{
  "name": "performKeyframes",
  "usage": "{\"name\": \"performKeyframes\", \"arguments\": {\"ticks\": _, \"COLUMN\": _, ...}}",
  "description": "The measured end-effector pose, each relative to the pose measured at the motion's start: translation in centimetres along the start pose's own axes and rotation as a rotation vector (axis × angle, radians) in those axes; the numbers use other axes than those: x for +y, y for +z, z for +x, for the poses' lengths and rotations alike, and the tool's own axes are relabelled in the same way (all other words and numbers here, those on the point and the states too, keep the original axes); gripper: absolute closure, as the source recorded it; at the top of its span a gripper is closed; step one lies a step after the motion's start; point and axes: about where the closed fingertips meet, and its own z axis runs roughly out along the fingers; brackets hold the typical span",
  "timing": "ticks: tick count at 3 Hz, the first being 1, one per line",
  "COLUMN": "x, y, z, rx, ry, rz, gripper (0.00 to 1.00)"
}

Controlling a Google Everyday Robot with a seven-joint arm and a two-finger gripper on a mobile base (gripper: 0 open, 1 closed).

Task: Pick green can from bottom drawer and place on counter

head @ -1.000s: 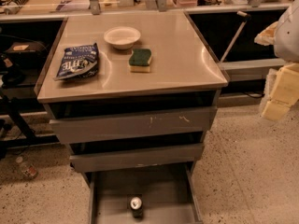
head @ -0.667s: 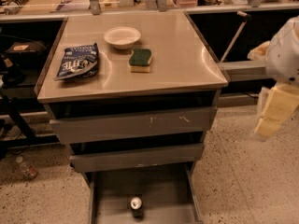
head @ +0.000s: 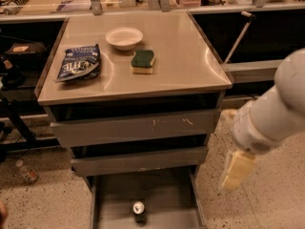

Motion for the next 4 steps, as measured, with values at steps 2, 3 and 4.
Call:
{"name": "performKeyframes", "arguments": {"ticks": 2, "x": 4.2, "y": 10.2, "z": 3.1, "rx": -0.009, "ry": 0.101, "rz": -0.164, "gripper": 0.0}}
{"name": "performKeyframes", "arguments": {"ticks": 3, "x": 4.7, "y": 14.8, "z": 4.3, "rx": -0.004, "ry": 0.122, "rz": -0.215, "gripper": 0.0}}
{"name": "performKeyframes", "arguments": {"ticks": 4, "x": 4.9, "y": 21.7, "z": 5.5, "rx": -0.02, "ry": 0.156, "rz": -0.257, "gripper": 0.0}}
